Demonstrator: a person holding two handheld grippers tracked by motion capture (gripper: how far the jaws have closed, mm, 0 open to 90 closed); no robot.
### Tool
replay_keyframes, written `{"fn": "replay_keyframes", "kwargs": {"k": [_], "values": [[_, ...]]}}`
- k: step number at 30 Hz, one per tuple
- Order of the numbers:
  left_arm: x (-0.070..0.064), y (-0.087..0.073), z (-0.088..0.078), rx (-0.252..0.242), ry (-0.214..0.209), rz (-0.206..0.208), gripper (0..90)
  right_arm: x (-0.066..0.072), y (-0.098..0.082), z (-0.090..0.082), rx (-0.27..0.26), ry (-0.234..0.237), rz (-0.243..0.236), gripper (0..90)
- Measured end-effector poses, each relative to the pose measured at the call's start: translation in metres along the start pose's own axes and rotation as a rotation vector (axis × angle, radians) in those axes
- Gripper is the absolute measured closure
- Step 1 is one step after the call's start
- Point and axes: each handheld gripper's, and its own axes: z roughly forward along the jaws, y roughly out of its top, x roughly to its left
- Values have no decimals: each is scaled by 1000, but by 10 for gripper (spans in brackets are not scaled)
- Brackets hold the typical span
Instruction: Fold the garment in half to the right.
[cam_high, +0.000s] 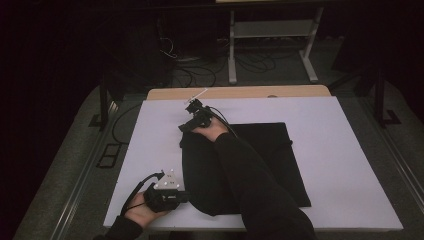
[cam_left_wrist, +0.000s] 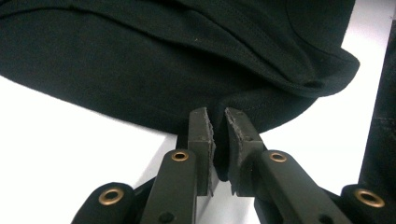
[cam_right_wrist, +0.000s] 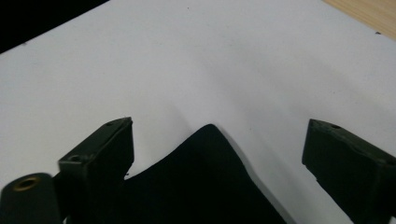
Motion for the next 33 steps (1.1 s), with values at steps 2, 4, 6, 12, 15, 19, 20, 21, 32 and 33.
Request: {"fn": "replay_keyframes", "kwargs": {"k": [2, 4, 6, 12, 15, 19, 20, 21, 32, 33], "values": [[0, 1, 0, -9, -3, -3, 802, 1, 0, 3, 1, 5, 4, 120], [-1, 2, 0, -23, -4, -13, 806, 1, -1, 6, 4, 10, 8, 126], [-1, 3, -1, -20, -4, -5, 809, 0, -1, 8, 10, 3, 3, 128], [-2, 5, -4, -64, -9, -18, 810, 0, -4, 12, 36, -20, -14, 176], [-3, 6, -5, -77, -7, -17, 810, 0, -4, 13, 43, -32, -12, 242], [-3, 8, -7, -106, -10, -23, 810, 2, -4, 14, 52, -68, -13, 326], [-3, 9, -8, -111, -11, -22, 810, 2, -4, 13, 52, -67, -16, 376], [-3, 9, -9, -118, -11, -21, 810, 2, -4, 13, 51, -69, -11, 416], [-4, 14, -9, -159, -13, -43, 809, 0, -3, 4, 97, -5, -14, 858], [-4, 15, -9, -159, -12, -42, 810, 0, -3, 1, 98, 2, -13, 862]]}}
